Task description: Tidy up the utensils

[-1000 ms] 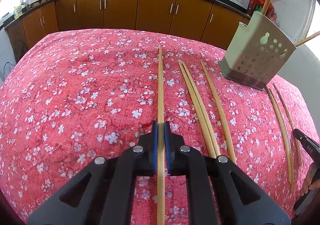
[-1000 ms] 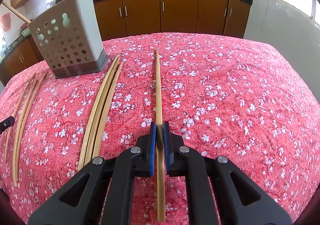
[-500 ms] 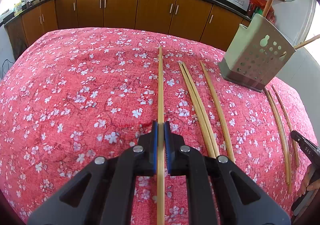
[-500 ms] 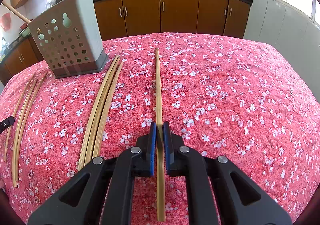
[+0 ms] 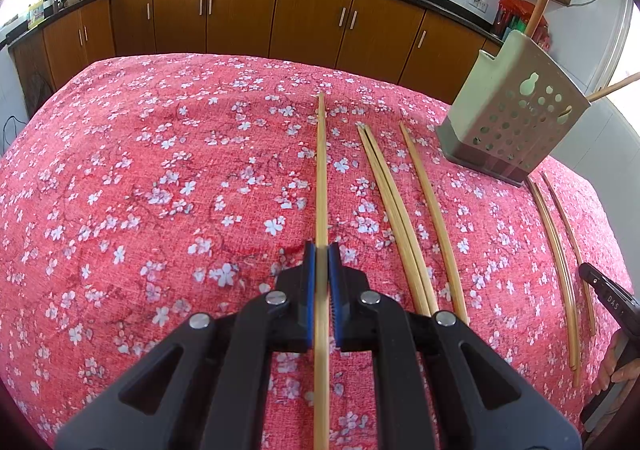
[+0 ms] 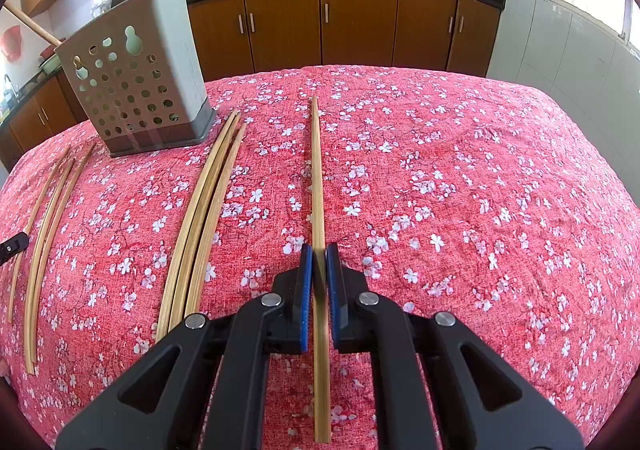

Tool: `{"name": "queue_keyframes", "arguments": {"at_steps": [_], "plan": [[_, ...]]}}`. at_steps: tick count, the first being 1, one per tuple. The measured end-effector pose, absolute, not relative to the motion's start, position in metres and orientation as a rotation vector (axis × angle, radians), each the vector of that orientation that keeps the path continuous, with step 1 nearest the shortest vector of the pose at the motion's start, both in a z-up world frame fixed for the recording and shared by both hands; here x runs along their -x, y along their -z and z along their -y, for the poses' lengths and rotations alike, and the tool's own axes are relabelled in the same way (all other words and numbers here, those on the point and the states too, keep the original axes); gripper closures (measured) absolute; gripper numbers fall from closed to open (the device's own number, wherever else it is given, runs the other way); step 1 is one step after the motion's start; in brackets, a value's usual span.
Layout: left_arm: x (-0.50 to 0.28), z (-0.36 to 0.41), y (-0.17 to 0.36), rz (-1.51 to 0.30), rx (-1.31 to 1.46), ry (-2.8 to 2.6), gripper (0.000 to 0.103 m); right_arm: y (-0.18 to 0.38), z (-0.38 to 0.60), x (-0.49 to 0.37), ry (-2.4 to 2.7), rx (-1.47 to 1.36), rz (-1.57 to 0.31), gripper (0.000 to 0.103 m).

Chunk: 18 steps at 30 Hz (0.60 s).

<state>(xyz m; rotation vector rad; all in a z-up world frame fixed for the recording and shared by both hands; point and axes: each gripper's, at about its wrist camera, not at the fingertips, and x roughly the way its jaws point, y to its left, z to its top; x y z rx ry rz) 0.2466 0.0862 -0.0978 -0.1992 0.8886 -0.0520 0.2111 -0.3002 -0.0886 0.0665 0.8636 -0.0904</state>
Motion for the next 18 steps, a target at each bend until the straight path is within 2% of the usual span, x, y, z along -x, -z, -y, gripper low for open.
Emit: {"name": "queue_keyframes", "arguments": {"at_steps": [18], "plan": [[-0.2465, -0.0864, 0.0975, -0.888, 0.205, 0.055, 0.092, 0.0884, 0.3000, -0.2112, 0.090, -0.067, -0.864, 0.094]]}}
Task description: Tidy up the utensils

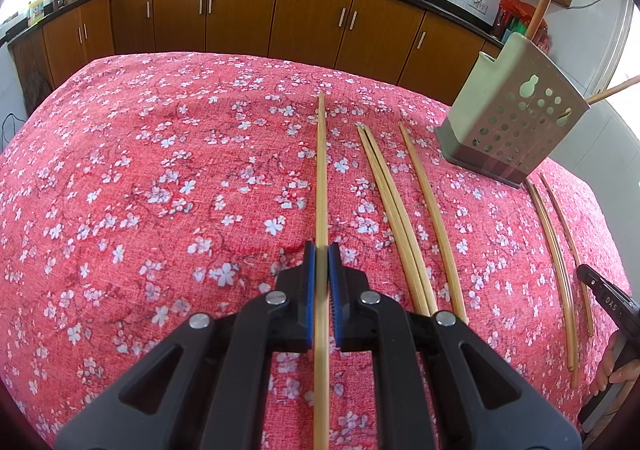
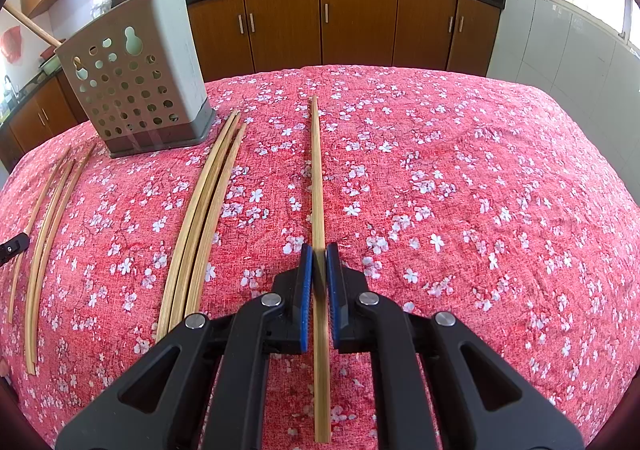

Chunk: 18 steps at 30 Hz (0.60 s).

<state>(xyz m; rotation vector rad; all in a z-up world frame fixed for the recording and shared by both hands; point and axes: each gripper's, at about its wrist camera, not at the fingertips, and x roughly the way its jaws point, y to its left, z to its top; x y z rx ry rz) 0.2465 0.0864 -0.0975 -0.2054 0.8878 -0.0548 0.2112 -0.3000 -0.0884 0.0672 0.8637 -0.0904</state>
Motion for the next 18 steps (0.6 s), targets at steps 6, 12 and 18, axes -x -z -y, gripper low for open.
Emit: {"name": "queue_keyframes", "arguments": {"at_steps": [6, 12, 18], "plan": [[-0.2465, -0.0868, 0.0976, -0.888, 0.206, 0.056, 0.092, 0.0884, 0.2999, -0.2111, 0.091, -0.067, -0.864, 0.094], [-0.2465, -0.0875, 0.0973, -0.888, 0.206, 0.057, 0.092, 0.0883, 0.2996, -0.2111, 0.091, -0.066, -0.864, 0.094], [-0.2441, -0.0854, 0.0959, -0.890, 0.174, 0.054, 0.092, 0.0859, 0.3026, -0.2116, 0.082, -0.087, -0.863, 0.094]]}}
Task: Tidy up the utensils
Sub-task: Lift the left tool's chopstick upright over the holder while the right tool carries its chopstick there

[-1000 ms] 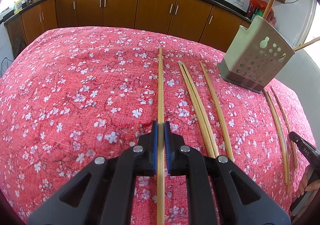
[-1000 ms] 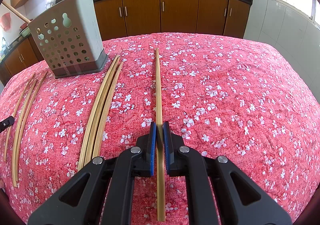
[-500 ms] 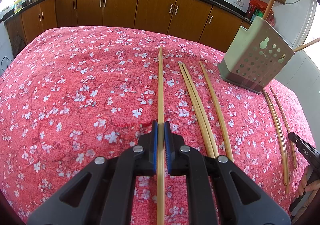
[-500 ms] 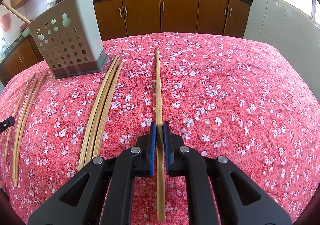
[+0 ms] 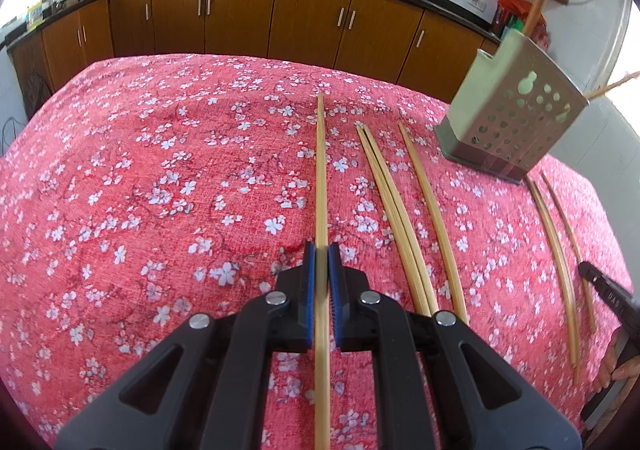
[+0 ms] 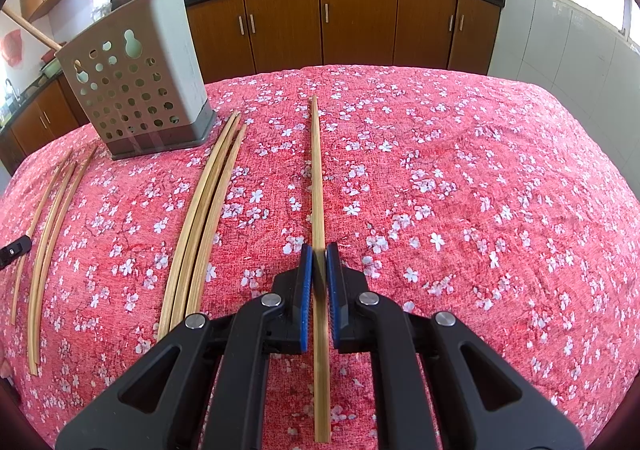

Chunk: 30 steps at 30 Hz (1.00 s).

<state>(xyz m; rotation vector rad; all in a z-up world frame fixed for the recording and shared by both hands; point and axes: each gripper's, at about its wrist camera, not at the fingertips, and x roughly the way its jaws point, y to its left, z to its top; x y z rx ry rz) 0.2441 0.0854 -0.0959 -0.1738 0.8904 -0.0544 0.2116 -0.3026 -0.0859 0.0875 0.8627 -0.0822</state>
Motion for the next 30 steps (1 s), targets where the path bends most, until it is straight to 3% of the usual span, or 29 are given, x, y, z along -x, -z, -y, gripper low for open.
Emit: {"name": "queue_keyframes", "arguments": {"at_steps": [15, 23, 30], "plan": [[-0.227, -0.070, 0.085, -0.882, 0.066, 0.054, 0.094, 0.064, 0.303, -0.193, 0.062, -0.092, -0.800, 0.095], [-0.214, -0.076, 0.004, -0.682, 0.118, 0.070, 0.095, -0.011, 0.312, -0.172, 0.062, -0.114, -0.566, 0.095], [-0.210, -0.076, -0.052, -0.579, 0.115, 0.098, 0.095, -0.049, 0.316, -0.174, 0.055, -0.123, -0.476, 0.095]]}}
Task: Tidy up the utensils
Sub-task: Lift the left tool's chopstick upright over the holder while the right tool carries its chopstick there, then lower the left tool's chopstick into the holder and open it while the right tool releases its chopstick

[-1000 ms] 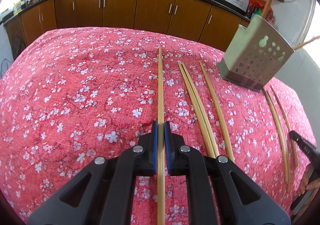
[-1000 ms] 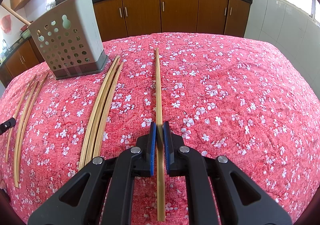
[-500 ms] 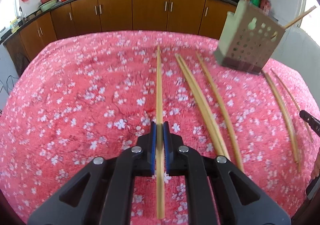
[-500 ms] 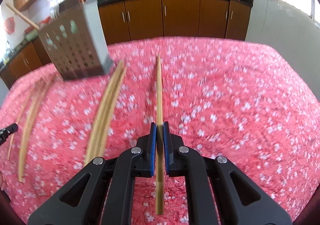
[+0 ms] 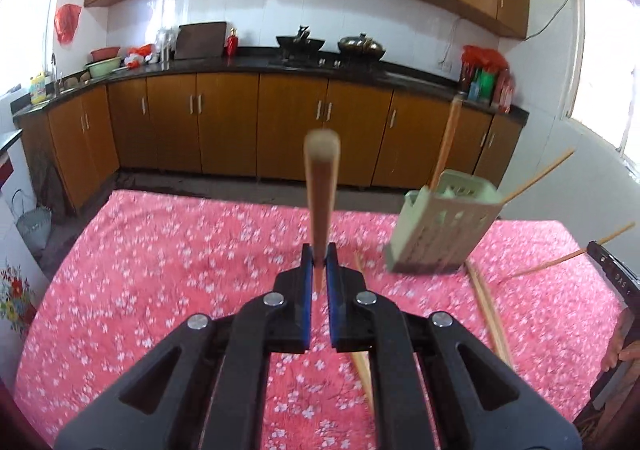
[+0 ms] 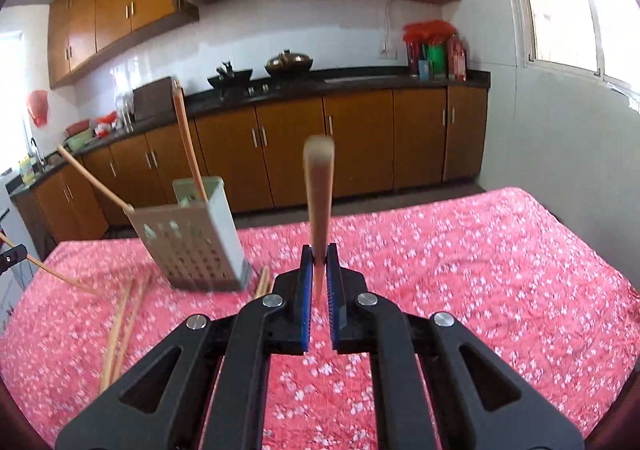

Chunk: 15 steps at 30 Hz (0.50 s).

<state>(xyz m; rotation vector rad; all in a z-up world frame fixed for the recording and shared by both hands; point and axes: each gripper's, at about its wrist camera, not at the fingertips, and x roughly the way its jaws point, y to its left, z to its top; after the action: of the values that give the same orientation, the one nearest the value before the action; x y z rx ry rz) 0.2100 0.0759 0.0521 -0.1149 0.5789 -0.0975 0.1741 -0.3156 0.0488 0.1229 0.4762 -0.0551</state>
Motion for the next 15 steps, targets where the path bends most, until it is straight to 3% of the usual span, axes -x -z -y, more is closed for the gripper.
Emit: {"name": "queue_keyframes", "arguments": {"at_steps": [15], "plan": [[-0.203, -0.017, -0.167, -0.404, 0.147, 0.333, 0.095, -0.162, 0.280, -0.165, -0.191, -0.206, -0.227, 0.095]]}}
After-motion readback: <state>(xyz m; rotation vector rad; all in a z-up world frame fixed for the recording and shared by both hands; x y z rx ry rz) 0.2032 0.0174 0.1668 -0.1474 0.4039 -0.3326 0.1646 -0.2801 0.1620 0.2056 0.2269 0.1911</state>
